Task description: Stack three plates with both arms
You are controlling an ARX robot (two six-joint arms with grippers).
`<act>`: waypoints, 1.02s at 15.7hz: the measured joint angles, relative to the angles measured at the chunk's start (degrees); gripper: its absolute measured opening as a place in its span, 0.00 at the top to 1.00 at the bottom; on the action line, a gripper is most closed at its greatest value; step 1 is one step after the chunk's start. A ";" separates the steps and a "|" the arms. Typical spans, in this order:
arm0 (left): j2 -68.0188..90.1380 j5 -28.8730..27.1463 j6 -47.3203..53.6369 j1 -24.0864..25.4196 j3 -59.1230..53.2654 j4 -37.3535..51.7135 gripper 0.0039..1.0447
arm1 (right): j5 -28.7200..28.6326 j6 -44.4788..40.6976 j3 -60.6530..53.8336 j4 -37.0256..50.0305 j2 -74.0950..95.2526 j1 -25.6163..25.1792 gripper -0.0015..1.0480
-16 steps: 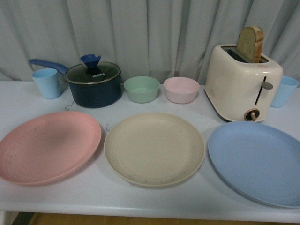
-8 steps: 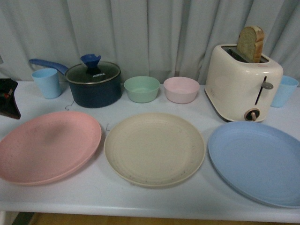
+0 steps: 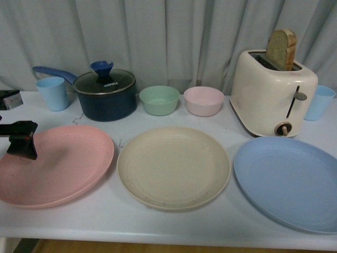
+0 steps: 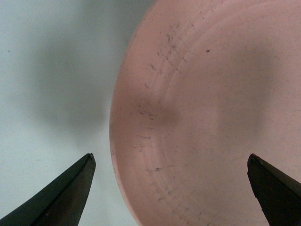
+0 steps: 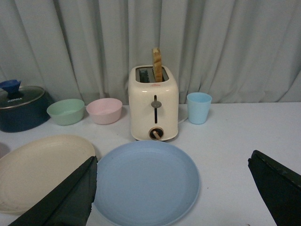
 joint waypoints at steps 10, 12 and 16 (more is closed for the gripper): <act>4.35 0.48 -1.49 0.76 1.99 1.51 0.22 | 0.00 0.00 0.00 0.02 0.00 0.00 0.06; 4.68 1.46 -1.51 0.81 3.04 0.48 0.41 | 0.00 0.00 0.00 0.00 0.00 0.00 0.06; 4.98 2.10 -1.55 1.53 3.32 -0.79 0.86 | 0.00 0.00 0.00 0.00 0.00 0.00 0.06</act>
